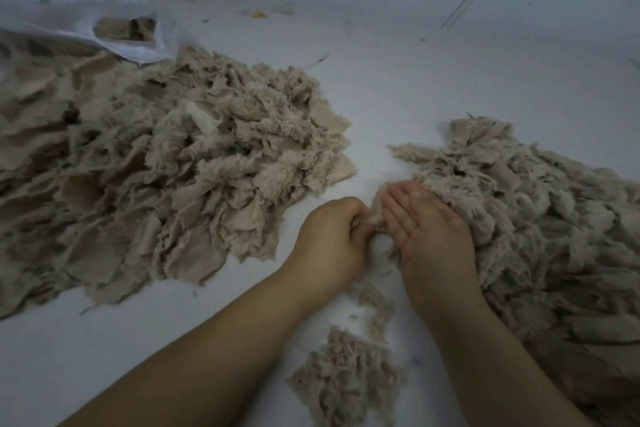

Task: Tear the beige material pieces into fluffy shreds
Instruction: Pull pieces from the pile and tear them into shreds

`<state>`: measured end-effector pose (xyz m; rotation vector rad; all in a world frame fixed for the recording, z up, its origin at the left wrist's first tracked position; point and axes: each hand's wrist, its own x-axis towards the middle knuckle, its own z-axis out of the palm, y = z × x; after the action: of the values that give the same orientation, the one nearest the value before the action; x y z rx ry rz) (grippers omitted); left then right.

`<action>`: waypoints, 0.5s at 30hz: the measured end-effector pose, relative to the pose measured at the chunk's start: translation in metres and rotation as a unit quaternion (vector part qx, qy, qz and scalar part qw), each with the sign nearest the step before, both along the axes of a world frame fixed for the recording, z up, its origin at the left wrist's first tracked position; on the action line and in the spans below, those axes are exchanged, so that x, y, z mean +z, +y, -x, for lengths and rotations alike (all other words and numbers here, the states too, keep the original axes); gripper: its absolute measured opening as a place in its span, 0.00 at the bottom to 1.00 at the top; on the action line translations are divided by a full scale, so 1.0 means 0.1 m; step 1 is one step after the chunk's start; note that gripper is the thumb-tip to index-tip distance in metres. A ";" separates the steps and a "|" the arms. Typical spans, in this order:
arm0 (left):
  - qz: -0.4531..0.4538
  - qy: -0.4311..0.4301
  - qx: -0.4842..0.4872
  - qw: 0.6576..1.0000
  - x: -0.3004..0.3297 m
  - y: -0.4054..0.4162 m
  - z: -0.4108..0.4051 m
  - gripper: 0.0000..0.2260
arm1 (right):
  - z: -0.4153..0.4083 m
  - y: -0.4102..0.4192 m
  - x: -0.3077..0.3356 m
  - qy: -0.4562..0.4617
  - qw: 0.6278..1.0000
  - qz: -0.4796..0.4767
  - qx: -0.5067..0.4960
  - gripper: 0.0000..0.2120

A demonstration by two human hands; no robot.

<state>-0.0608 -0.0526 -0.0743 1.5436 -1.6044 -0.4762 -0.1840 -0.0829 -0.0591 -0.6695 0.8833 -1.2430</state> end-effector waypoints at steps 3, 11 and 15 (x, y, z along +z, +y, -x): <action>-0.039 0.094 -0.016 0.995 0.02 -0.01 -0.08 0.09 | 0.01 -0.02 -0.01 0.025 1.000 0.005 -0.011 0.17; -0.056 0.384 -0.079 0.918 0.06 -0.05 -0.21 0.08 | 0.01 -0.04 -0.06 0.051 0.998 0.011 -0.026 0.17; -0.054 0.428 -0.044 0.901 0.03 -0.09 -0.19 0.05 | 0.01 -0.04 -0.08 0.060 0.998 0.019 -0.028 0.15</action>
<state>-0.0422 -0.0615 -0.0710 1.0798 -0.9562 -1.1263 -0.1850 -0.0871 -0.0670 -0.7607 0.9846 -1.2825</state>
